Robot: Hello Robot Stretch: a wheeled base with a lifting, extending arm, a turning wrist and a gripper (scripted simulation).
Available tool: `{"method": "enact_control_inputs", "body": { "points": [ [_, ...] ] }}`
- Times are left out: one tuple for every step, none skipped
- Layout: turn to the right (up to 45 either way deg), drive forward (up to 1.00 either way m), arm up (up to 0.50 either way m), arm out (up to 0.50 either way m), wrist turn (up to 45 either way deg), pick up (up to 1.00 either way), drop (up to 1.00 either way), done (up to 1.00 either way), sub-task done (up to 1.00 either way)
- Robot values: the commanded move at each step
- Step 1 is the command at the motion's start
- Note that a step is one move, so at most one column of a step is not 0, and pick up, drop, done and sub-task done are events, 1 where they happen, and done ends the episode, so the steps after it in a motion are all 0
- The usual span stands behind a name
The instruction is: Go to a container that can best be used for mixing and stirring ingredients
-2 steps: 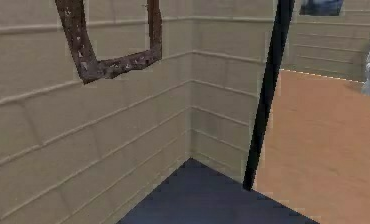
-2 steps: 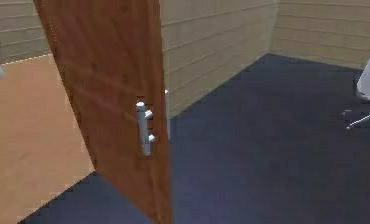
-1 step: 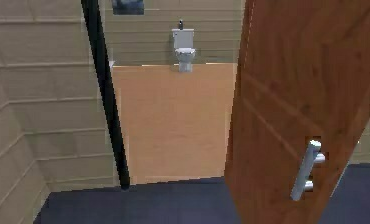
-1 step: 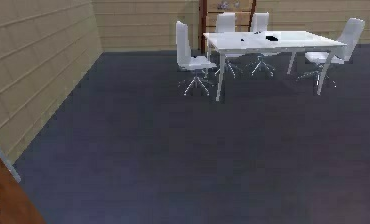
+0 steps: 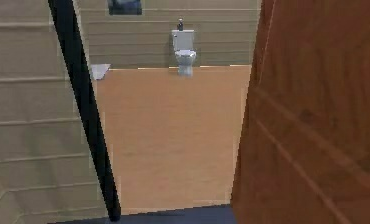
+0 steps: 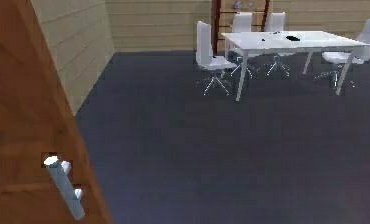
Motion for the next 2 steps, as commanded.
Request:
{"method": "enact_control_inputs", "body": {
  "points": [
    [0.0,0.9,0.0,0.0,0.0,0.0,0.0,0.0,0.0],
    [0.0,0.45,0.0,0.0,0.0,0.0,0.0,0.0,0.0]
  ]
}}
